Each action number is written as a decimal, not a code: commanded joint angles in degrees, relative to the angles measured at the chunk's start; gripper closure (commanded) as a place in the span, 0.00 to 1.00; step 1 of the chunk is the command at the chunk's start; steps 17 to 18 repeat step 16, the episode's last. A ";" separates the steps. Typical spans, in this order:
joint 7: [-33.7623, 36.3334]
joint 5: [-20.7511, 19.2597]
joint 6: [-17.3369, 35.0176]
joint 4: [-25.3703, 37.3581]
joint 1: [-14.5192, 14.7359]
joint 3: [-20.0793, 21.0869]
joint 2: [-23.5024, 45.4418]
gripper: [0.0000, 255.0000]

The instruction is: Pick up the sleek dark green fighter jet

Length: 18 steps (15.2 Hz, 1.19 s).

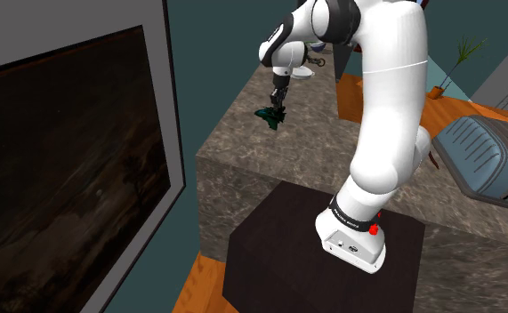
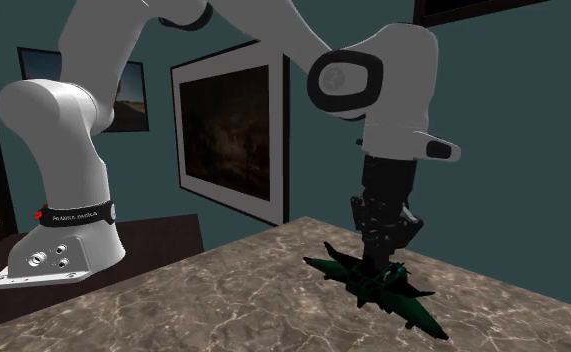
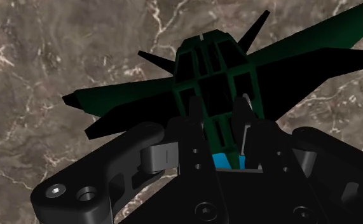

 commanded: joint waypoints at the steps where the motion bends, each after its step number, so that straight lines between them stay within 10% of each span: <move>1: 0.23 -0.40 -0.81 0.15 0.19 -0.27 -0.72 1.00; 18: 2.07 -3.74 -8.55 2.58 1.59 -2.22 -6.58 1.00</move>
